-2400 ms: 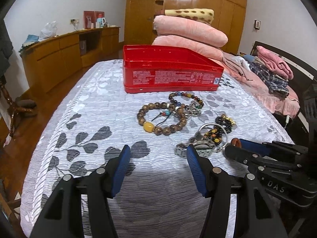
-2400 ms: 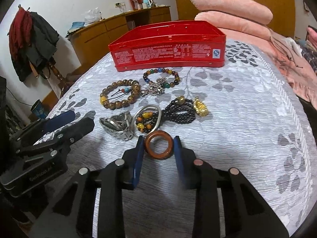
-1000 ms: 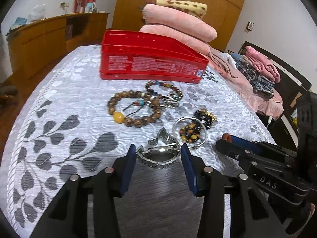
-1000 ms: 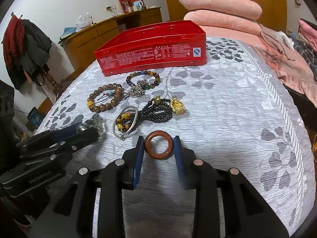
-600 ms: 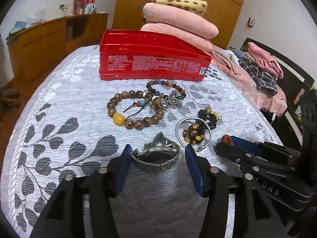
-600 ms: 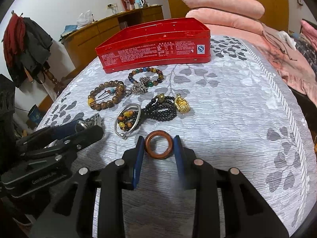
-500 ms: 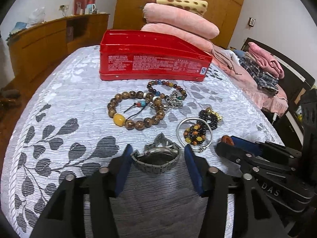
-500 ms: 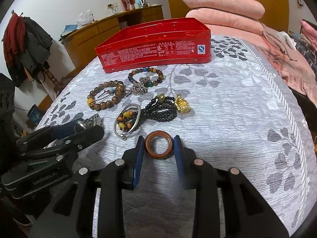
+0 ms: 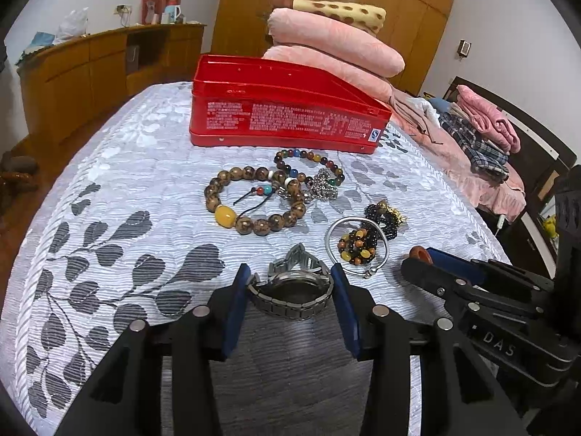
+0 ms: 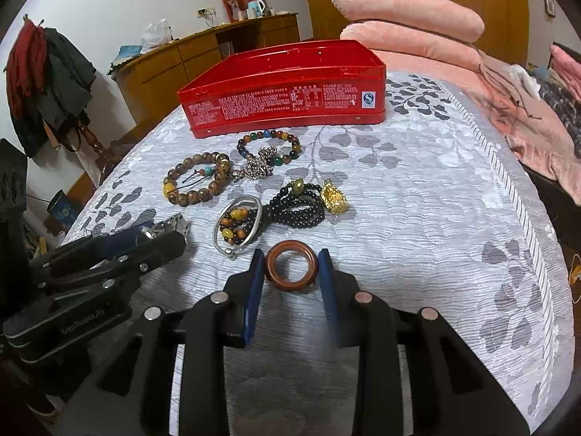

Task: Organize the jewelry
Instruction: 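Close the left tool on the silver watch band, then carry the watch and wooden ring over the red tin and open both tools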

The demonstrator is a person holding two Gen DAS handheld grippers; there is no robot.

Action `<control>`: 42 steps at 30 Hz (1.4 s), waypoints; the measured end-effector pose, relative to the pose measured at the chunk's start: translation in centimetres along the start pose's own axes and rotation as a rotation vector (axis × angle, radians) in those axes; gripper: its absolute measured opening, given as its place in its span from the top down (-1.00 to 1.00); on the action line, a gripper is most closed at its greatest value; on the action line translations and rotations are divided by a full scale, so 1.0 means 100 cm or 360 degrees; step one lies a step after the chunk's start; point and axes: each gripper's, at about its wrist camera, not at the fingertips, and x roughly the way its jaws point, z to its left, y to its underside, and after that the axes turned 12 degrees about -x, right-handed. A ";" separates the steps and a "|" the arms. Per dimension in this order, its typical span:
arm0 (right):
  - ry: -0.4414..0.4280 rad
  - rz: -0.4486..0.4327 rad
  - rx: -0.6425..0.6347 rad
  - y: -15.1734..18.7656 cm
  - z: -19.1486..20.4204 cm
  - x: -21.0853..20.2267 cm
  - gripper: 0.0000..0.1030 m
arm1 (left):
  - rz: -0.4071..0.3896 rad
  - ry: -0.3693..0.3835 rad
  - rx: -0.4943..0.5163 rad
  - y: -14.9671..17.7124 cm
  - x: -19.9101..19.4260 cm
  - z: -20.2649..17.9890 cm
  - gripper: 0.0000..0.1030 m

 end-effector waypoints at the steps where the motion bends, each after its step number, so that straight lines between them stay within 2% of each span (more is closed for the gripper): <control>1: 0.0003 -0.0001 -0.0002 -0.001 0.000 -0.001 0.44 | -0.0004 -0.0001 0.0000 0.000 0.000 0.000 0.14; 12: 0.0036 -0.0053 -0.0028 -0.015 -0.003 -0.009 0.44 | -0.0100 -0.0001 0.0009 -0.014 -0.013 -0.002 0.14; 20: 0.0068 -0.0151 -0.0080 -0.046 -0.009 -0.019 0.44 | -0.0182 0.0009 0.0026 -0.037 -0.019 -0.006 0.14; 33: 0.0070 -0.0251 -0.0118 -0.114 -0.036 -0.008 0.44 | -0.0380 0.0021 0.0070 -0.106 -0.016 -0.021 0.14; 42: 0.0053 -0.0256 -0.0111 -0.168 -0.064 0.023 0.44 | -0.0441 -0.0012 0.0069 -0.168 0.022 -0.023 0.14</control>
